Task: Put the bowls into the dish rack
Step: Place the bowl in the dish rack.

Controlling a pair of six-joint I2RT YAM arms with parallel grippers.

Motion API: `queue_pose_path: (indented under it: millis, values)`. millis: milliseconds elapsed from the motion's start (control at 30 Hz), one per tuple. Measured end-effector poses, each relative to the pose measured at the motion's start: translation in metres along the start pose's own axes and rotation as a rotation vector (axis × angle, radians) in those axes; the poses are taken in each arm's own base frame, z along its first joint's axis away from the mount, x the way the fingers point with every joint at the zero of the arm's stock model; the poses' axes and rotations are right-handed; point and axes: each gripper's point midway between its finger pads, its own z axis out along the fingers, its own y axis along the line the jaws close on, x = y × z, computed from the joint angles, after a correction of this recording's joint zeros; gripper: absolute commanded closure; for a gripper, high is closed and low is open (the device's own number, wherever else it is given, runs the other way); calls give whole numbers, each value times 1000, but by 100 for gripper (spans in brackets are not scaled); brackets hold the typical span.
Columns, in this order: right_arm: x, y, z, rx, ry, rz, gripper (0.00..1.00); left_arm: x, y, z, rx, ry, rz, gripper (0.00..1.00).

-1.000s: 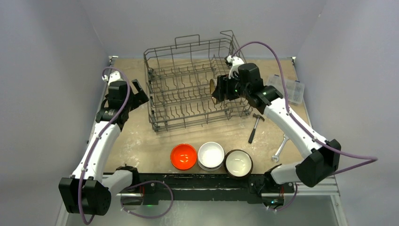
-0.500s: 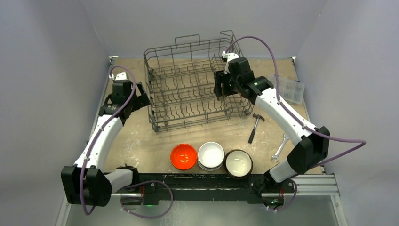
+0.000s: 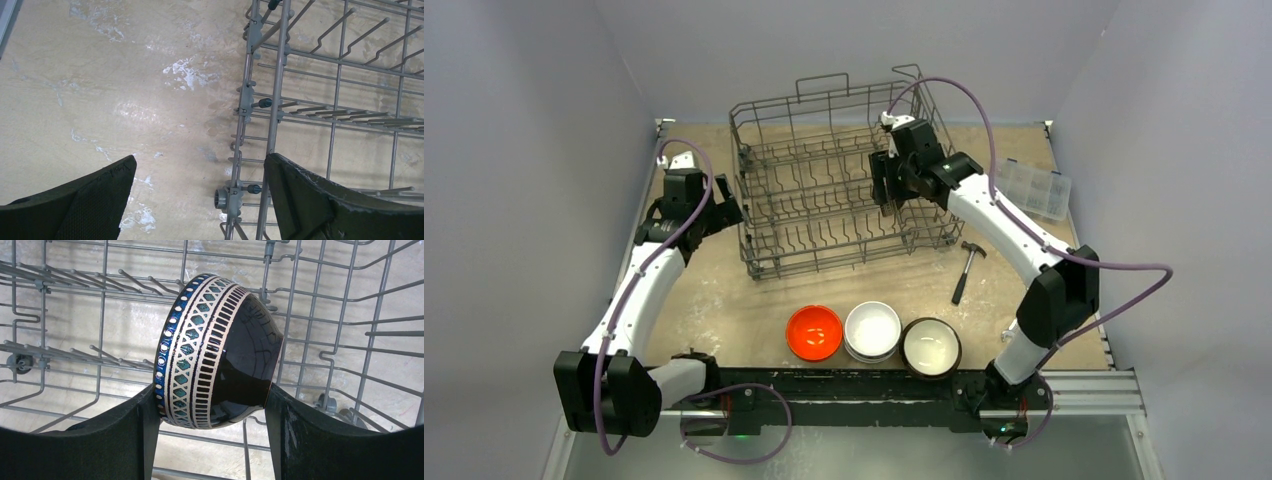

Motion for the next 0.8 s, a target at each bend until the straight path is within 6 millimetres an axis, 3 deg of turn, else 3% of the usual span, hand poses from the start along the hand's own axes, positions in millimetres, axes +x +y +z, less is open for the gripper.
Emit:
queue_pose_path:
  millis: [500,800]
  values:
    - [-7,-1,28,54,36,-21,100,-1,1,-2,-2,-4,3,1]
    - [-2,1,33,45,59,-35,100,-1,1,-2,-1,-5,8,1]
